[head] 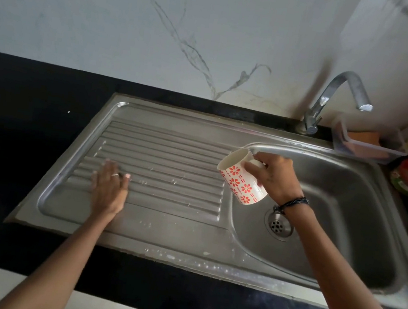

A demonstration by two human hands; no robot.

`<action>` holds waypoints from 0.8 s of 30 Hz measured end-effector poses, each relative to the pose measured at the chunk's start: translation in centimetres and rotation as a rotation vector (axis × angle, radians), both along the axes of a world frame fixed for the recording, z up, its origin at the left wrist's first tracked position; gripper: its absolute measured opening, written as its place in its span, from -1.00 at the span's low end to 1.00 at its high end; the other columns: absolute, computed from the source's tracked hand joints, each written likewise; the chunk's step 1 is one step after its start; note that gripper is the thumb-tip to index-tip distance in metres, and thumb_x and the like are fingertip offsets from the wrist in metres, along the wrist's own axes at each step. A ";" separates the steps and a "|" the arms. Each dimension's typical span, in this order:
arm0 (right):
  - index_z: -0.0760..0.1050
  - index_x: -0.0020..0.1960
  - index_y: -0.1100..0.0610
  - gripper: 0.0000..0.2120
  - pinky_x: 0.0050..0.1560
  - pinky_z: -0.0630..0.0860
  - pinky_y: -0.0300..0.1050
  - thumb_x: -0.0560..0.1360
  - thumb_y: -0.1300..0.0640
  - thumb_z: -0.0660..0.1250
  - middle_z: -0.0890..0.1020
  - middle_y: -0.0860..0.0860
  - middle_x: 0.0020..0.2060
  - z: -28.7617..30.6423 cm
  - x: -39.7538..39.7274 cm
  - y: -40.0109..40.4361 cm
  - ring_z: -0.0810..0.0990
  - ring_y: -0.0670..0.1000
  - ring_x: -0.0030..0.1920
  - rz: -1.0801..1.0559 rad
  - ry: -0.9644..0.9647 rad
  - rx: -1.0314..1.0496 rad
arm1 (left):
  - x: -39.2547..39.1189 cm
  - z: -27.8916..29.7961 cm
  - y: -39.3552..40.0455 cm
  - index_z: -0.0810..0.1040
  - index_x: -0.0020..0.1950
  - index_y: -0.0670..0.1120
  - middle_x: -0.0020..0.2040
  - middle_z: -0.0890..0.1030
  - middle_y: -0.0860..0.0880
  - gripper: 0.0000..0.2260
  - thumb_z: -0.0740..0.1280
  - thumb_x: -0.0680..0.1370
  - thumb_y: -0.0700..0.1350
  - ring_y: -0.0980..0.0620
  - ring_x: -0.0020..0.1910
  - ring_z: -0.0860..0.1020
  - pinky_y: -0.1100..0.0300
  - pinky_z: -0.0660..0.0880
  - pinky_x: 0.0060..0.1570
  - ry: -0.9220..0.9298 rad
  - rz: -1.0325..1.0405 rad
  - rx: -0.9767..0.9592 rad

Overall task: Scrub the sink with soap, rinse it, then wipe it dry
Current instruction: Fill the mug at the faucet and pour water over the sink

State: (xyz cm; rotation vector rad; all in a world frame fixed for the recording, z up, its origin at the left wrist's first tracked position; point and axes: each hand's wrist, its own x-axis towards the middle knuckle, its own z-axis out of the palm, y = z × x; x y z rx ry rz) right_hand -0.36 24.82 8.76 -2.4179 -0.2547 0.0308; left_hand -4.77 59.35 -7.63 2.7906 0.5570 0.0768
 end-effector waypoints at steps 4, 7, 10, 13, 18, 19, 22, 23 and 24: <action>0.57 -0.08 0.23 -0.77 -0.23 0.59 0.02 0.49 0.05 0.31 0.64 0.11 -0.18 0.4 -0.2 -0.7 0.62 0.10 -0.27 -0.012 -0.035 0.006 | 0.2 -0.8 -8.5 0.36 0.36 -0.31 0.40 0.33 -0.27 -0.52 0.05 0.59 -0.01 -0.21 0.37 0.36 -0.11 0.24 0.34 0.014 -0.464 0.131; 0.57 -0.09 0.23 -0.78 -0.26 0.54 -0.03 0.49 0.05 0.31 0.64 0.11 -0.20 0.9 -0.5 -0.9 0.60 0.09 -0.30 -0.008 -0.067 -0.009 | 0.4 0.2 -16.1 0.08 0.51 -0.17 0.52 0.05 -0.12 -0.42 -0.15 0.58 0.13 -0.03 0.51 0.07 0.02 0.00 0.47 0.047 -0.651 0.067; 0.57 -0.11 0.25 -0.77 -0.27 0.51 -0.05 0.49 0.06 0.32 0.64 0.11 -0.24 1.5 -1.0 -1.2 0.57 0.05 -0.35 0.024 -0.093 -0.021 | 0.9 1.3 -19.6 -0.12 0.52 -0.09 0.53 -0.12 -0.01 -0.47 -0.20 0.61 0.11 0.11 0.51 -0.13 0.12 -0.19 0.48 0.107 -0.792 -0.099; 0.58 -0.04 0.25 -0.76 -0.22 0.56 0.00 0.50 0.06 0.32 0.65 0.12 -0.21 1.9 -1.3 -1.0 0.58 0.05 -0.33 0.086 -0.080 -0.028 | -0.2 2.6 -17.1 -0.07 0.51 -0.05 0.51 -0.07 0.04 -0.49 -0.20 0.61 0.15 0.15 0.50 -0.09 0.20 -0.18 0.47 0.024 -0.763 -0.287; 0.54 0.14 0.10 -0.72 -0.08 0.51 -0.08 0.51 -0.02 0.29 0.64 0.10 0.01 1.9 -2.2 2.5 0.61 0.12 -0.03 0.304 -0.087 -0.265 | -1.8 2.9 -6.1 0.19 0.44 -0.27 0.41 0.30 -0.27 -0.40 -0.15 0.62 0.16 -0.24 0.39 0.29 0.01 0.07 0.44 -0.071 -0.453 -0.188; 0.52 0.17 0.08 -0.71 -0.04 0.48 -0.08 0.51 -0.04 0.28 0.63 0.08 0.06 1.9 -2.6 3.7 0.60 0.12 0.04 0.370 -0.101 -0.331 | -2.3 3.3 -3.9 0.25 0.42 -0.31 0.39 0.33 -0.31 -0.38 -0.12 0.61 0.15 -0.30 0.36 0.33 0.02 0.06 0.43 -0.061 -0.337 -0.149; 0.48 0.20 0.04 -0.71 0.03 0.45 -0.07 0.52 -0.03 0.23 0.58 0.02 0.16 1.4 -4.2 7.2 0.56 0.09 0.13 0.558 -0.186 -0.462 | -4.5 3.2 1.2 0.27 0.38 -0.26 0.35 0.32 -0.42 -0.57 0.28 0.54 -0.22 -0.42 0.32 0.32 -0.30 0.29 0.25 0.017 -0.215 0.011; 0.49 0.20 0.04 -0.71 0.00 0.44 -0.09 0.52 -0.01 0.22 0.57 0.01 0.16 1.1 -4.8 8.2 0.56 0.09 0.13 0.611 -0.221 -0.497 | -5.4 2.9 2.2 0.21 0.43 -0.23 0.40 0.24 -0.40 -0.50 0.30 0.53 -0.27 -0.38 0.38 0.25 -0.31 0.25 0.28 0.039 -0.184 0.042; 0.49 0.19 0.05 -0.72 -0.04 0.44 -0.10 0.53 0.00 0.20 0.57 0.01 0.15 0.8 -5.3 9.1 0.56 0.09 0.11 0.659 -0.254 -0.534 | -6.1 2.8 2.5 0.09 0.50 -0.20 0.48 0.10 -0.33 -0.49 0.21 0.60 -0.20 -0.26 0.47 0.12 -0.21 0.12 0.40 0.079 -0.112 0.027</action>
